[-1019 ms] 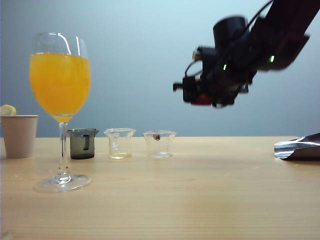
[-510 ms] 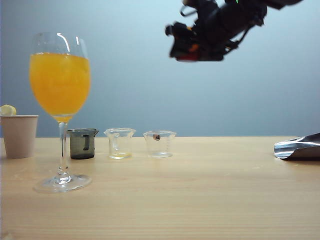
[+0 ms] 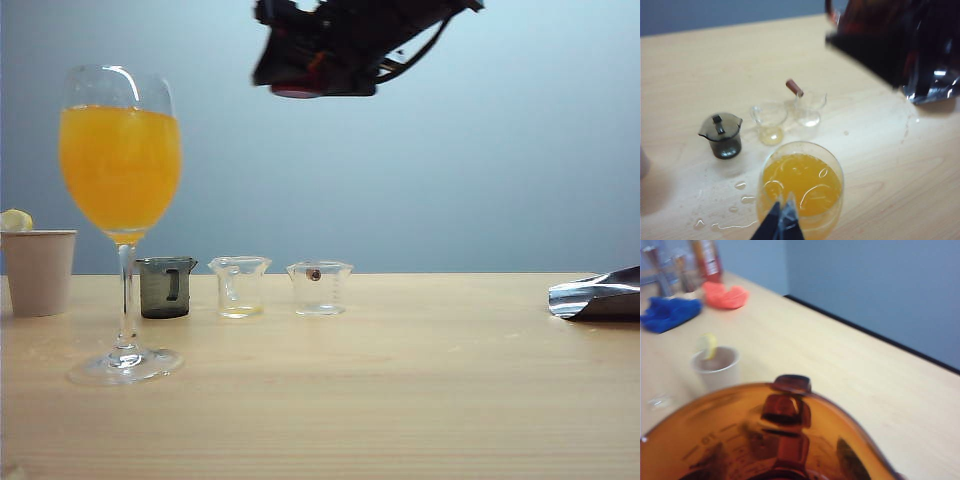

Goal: Pick up the fourth measuring cup from the left, pour the grenadine inside into the goblet, and finally put the measuring cup back in its original place.

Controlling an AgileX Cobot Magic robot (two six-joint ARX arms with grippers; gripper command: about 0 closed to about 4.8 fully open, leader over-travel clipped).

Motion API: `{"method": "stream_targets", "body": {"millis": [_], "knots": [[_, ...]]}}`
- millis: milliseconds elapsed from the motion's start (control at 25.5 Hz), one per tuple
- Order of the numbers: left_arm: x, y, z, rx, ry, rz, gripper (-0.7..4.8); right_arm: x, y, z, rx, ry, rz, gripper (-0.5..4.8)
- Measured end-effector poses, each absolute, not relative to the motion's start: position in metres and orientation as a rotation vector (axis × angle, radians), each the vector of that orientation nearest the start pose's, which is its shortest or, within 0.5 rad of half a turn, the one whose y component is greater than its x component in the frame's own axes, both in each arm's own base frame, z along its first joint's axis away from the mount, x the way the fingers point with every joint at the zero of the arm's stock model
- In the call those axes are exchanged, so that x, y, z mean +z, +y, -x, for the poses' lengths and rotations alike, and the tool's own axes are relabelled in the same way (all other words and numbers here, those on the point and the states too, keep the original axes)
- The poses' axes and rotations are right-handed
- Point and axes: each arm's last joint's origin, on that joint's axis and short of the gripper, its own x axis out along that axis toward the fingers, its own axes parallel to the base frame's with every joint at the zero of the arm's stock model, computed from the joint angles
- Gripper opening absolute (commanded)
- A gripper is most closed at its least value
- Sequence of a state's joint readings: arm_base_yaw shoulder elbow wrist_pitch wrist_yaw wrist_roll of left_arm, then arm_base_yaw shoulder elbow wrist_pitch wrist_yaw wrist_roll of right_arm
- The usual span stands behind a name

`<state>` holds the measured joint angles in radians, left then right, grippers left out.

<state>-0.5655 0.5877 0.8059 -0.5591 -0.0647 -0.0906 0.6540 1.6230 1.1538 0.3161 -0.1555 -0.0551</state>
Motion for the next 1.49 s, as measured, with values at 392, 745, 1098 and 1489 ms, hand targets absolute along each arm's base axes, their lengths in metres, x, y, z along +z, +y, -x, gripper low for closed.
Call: {"method": "stream_targets", "body": {"millis": [392,745,1098,1489], "knots": [[0.326,-0.05,-0.08,-0.504,0.487,-0.059,-0.06,0.298,0.267,-0.264,0.95,0.081,0.257,2.59],[0.326,-0.05,-0.079,-0.506,0.499,-0.021,-0.06,0.315,0.272,-0.263,0.948,0.032,0.393,2.59],[0.321,-0.052,-0.081,-0.515,0.564,-0.032,-0.06,0.314,0.277,-0.257,0.947,-0.019,0.529,2.59],[0.321,-0.052,-0.082,-0.515,0.567,-0.033,-0.06,0.314,0.288,-0.246,0.924,-0.113,0.736,2.59]]}}
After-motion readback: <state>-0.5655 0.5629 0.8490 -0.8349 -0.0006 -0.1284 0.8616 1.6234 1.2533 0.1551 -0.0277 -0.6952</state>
